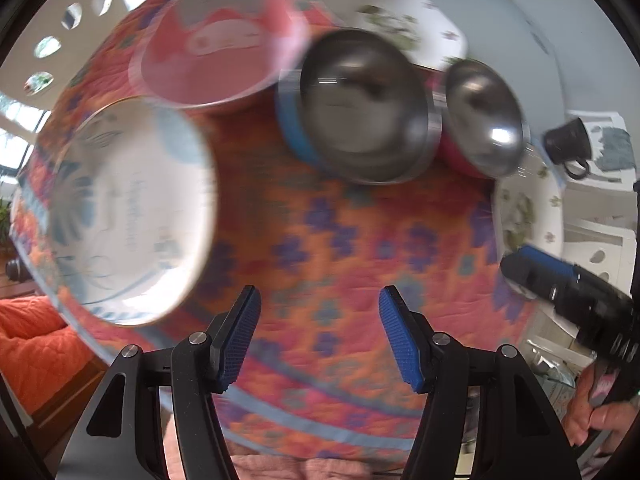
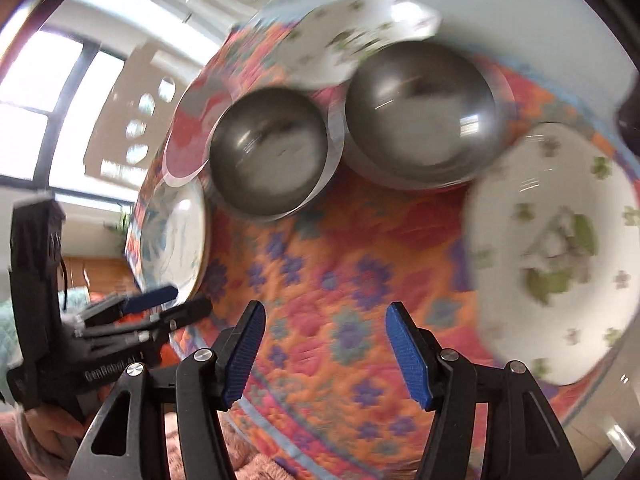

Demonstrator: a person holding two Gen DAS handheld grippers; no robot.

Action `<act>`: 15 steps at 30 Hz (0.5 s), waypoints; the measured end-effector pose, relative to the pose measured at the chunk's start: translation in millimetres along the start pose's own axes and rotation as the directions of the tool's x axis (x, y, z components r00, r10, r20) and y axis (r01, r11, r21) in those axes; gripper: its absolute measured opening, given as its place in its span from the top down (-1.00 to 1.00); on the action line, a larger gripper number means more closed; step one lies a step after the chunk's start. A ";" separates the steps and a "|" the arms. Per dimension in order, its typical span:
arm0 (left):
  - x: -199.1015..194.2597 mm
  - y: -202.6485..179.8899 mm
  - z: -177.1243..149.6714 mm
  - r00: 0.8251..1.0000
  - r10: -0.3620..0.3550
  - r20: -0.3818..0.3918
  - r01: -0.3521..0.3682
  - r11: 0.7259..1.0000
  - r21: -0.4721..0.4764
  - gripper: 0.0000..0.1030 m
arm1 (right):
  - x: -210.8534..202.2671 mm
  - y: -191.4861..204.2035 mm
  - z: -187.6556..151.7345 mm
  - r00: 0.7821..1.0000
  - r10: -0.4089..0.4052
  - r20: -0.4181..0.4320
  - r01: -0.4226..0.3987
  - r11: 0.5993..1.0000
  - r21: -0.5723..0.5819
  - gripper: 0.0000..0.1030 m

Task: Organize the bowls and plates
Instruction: 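Move both tools to the hexagonal green-leaf forest plate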

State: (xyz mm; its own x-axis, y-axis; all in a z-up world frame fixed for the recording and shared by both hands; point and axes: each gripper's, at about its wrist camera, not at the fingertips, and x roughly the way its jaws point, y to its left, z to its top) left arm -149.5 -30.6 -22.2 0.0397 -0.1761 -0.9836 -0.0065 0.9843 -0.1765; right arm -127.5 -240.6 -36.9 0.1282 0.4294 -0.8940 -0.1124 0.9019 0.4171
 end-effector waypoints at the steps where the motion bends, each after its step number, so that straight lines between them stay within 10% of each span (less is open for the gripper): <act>1: 1.2 -13.3 0.0 1.000 -0.012 -0.001 0.012 1.000 0.017 -0.16 | -9.9 -16.4 3.9 1.000 0.007 0.024 -0.008 1.000 0.030 -0.17; 15: 39.8 -128.2 0.0 0.995 -0.078 -0.057 0.086 0.983 0.160 -0.16 | -71.1 -160.4 28.7 0.986 -0.127 0.109 0.099 0.969 0.228 -0.20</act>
State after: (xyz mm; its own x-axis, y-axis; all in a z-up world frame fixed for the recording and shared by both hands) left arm -147.1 -163.8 -38.7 -0.0168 -0.2526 -0.9674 0.1568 0.9549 -0.2521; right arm -90.3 -414.4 -35.5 0.2484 0.3143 -0.9163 0.1288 0.9268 0.3528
